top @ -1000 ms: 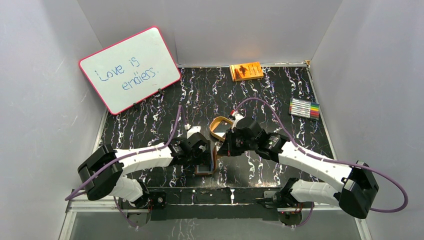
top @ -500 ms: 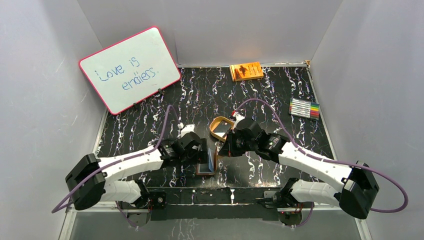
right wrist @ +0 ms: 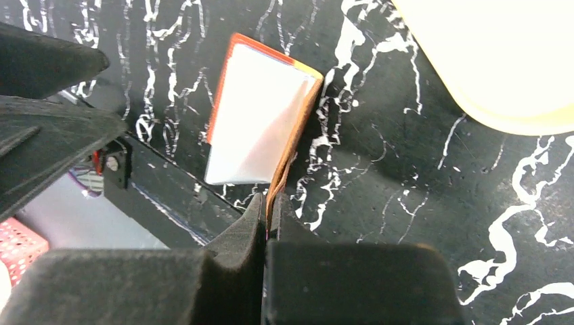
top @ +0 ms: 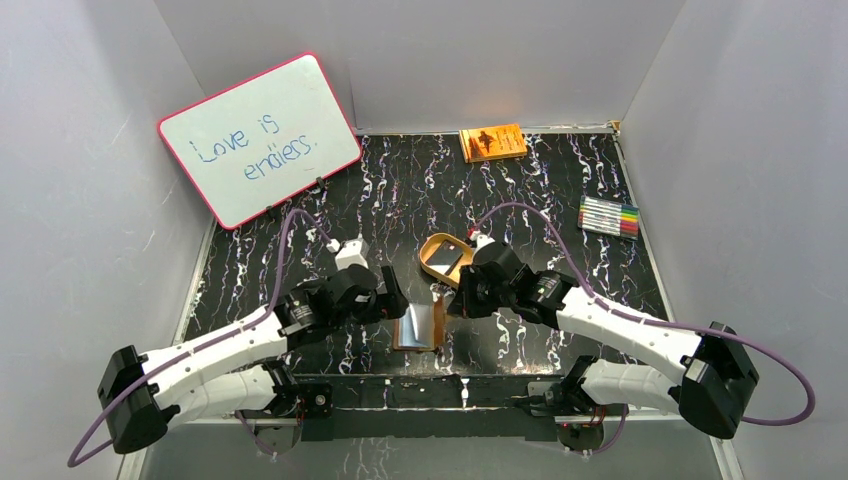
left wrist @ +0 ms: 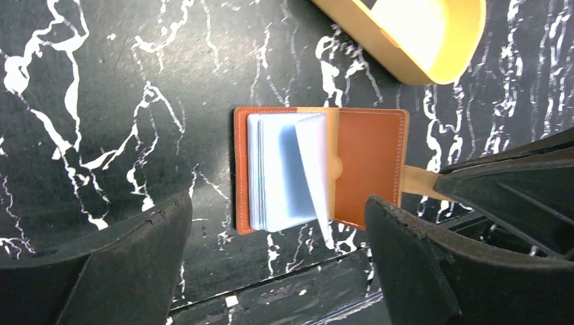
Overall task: Put the credit cards into the card holder
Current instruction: Close the card holder at the center of the board.
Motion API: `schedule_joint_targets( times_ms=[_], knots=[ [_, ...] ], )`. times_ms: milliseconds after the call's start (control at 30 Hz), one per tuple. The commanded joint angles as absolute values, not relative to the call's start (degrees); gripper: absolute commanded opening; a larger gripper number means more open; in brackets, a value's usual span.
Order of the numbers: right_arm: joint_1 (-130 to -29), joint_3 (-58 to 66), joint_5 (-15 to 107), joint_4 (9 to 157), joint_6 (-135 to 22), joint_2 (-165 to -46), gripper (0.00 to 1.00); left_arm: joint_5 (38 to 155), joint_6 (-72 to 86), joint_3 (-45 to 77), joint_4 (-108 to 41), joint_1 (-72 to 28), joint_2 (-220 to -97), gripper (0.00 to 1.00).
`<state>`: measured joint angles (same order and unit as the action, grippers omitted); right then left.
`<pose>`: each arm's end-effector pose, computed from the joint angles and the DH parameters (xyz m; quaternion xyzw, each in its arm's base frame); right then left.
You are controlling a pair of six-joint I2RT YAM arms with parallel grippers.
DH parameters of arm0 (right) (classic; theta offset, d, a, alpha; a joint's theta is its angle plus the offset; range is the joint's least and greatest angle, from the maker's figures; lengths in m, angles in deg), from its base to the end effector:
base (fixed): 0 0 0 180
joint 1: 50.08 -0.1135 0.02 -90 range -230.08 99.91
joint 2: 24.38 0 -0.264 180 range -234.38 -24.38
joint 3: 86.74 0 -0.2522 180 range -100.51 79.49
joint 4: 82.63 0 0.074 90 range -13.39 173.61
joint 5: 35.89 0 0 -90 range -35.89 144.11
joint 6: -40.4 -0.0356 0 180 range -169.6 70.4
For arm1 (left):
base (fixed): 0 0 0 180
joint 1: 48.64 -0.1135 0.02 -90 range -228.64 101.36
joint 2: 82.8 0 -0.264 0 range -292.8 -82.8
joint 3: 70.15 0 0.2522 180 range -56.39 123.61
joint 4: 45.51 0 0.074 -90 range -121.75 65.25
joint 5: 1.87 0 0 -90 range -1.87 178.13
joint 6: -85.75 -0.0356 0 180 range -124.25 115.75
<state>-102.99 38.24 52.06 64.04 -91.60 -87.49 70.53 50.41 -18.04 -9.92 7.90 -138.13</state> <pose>0.1392 0.1862 0.2410 -0.0940 0.9065 0.3140 0.2661 0.1224 -0.1657 0.2488 -0.0515 0.8922 -0.2743 0.3550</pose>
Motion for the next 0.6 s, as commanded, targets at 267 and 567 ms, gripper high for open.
schedule_joint_targets(
  times_ms=[267,567],
  knots=[
    [-103.2,39.1,52.8,65.2,-90.5,-86.8,0.00,66.5,56.1,-25.6,-6.9,8.0,-135.0,0.94],
    [-103.1,37.4,52.0,64.1,-89.6,-87.4,0.00,66.0,62.1,-31.2,-6.3,8.0,-131.9,0.92]
  ],
)
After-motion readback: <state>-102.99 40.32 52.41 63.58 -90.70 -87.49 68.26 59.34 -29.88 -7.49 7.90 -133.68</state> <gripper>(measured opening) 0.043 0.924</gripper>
